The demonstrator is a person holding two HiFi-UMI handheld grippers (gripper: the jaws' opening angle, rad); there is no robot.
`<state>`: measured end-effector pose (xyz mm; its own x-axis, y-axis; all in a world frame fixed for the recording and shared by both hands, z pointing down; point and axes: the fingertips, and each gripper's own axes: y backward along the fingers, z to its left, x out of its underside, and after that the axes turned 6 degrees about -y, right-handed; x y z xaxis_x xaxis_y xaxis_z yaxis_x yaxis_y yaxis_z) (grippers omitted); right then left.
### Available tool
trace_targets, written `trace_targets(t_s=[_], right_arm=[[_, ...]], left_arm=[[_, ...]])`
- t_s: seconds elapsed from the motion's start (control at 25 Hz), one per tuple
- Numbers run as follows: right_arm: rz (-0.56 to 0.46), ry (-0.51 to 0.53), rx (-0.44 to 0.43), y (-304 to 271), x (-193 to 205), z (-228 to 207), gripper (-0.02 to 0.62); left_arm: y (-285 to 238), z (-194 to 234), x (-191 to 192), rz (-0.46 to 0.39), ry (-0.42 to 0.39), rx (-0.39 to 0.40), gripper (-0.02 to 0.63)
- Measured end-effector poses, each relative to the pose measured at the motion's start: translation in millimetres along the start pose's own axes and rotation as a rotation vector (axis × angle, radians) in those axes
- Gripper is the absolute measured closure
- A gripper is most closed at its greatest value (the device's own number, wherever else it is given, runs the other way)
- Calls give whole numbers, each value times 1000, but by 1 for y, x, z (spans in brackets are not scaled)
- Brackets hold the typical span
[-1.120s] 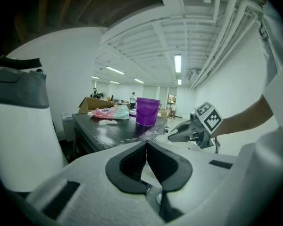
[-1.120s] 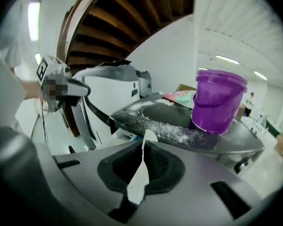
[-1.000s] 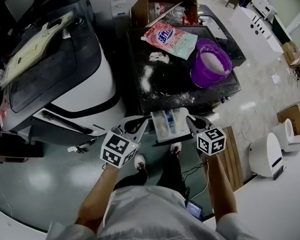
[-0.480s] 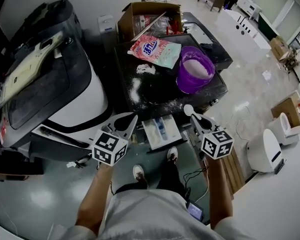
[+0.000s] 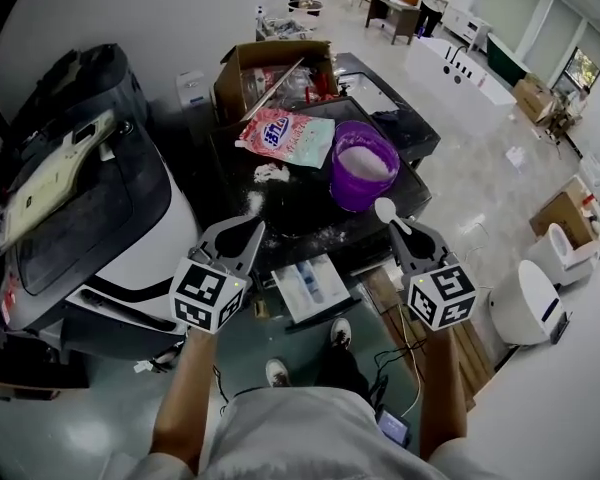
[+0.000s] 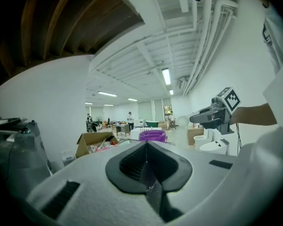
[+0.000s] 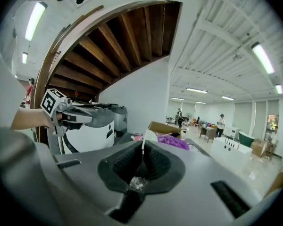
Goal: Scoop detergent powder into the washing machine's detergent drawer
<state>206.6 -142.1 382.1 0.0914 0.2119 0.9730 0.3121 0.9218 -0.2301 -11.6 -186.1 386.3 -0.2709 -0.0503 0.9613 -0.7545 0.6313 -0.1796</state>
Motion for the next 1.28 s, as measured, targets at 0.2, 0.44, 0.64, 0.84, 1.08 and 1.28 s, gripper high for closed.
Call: trace_targets(t_s=[0.2,0.44,0.64,0.84,1.08,1.28], right_arm=[[-70,33,12,9,-37,1,591],[-128,70,5,10,-69,7,591],[-179,87,-4,9,-94,14,591],[-200,101,-15,6,-103,20,591],[-185,109,-23,-2,-98,24,591],[-176,109,-29,-6,-93,24,591]], left_arm=[[1,8,-40,-68,-53,9,595],[3,12,-72,-115,-109,19,595],[12,20,-97,-161,-125,11,595],[21,28,-109,-184,-140,-10,595],[24,32,-106,-180,-144,-20,595],[24,35,-101,-173,-137,-32,595]])
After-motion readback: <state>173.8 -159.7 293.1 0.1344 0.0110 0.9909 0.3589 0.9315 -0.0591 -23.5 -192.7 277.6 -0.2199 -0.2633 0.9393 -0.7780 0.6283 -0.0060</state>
